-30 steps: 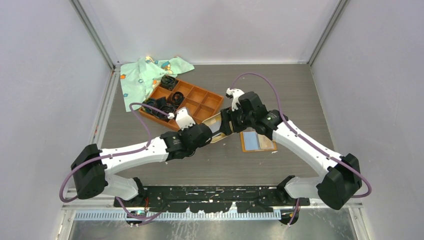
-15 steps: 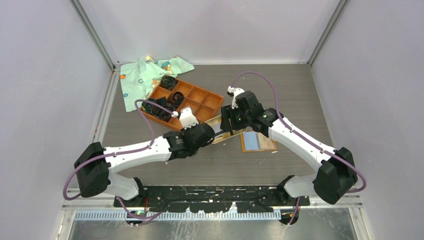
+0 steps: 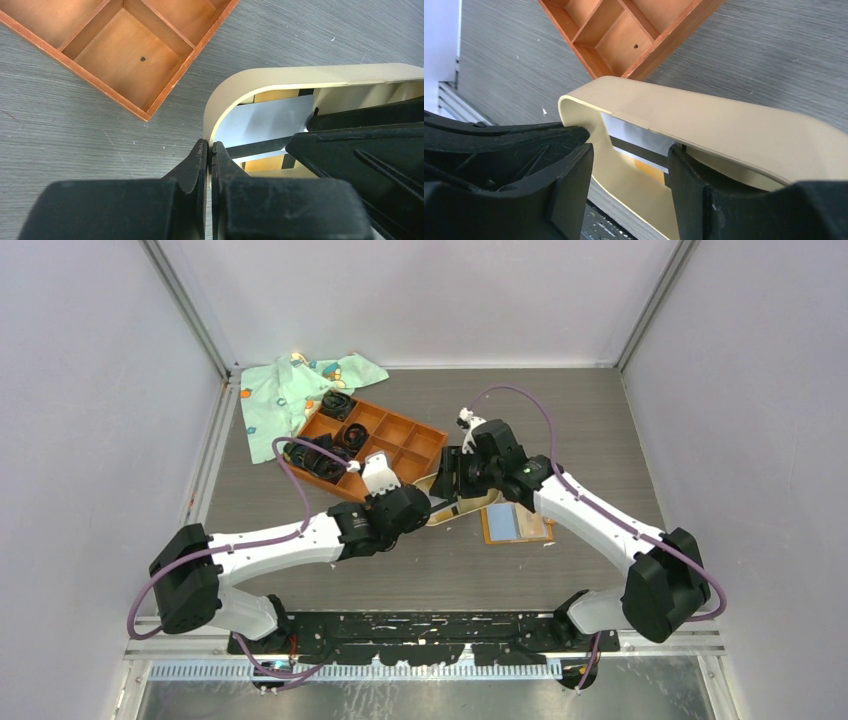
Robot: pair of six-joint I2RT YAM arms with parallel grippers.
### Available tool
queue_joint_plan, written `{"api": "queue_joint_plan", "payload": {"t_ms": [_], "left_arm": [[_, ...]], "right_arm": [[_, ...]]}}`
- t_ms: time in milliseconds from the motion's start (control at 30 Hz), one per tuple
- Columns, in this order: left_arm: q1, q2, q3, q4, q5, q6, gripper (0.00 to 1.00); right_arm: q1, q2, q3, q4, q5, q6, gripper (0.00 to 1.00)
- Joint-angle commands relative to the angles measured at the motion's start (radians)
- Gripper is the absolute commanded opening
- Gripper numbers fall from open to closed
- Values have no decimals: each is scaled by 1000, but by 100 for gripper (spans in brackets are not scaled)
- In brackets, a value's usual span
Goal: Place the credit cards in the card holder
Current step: Pick up the credit card from the storage box.
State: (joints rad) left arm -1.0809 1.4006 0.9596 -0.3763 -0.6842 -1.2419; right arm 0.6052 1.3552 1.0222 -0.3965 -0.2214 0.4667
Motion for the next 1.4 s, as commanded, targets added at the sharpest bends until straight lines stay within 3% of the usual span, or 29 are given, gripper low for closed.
{"api": "queue_joint_plan", "payload": {"t_ms": [0,167,333,567,1367], "left_arm": [[-6,-8,40,85,-31,4,0],[-6,-9,39,81,-32,-2,0],[-7,-7,43,50,-41,-24,0],[-6,14,60,48,-32,-18,0],[-6,43,88,112,-9,76,0]], "right_arm": [[-15,-8,-4,87,-87,74,61],[-25,-27,-7,102,-125,86,55],[-8,-63,43,5,43,-91,55],[5,-73,36,-8,118,-190,58],[1,-9,-17,74,-24,-154,58]]}}
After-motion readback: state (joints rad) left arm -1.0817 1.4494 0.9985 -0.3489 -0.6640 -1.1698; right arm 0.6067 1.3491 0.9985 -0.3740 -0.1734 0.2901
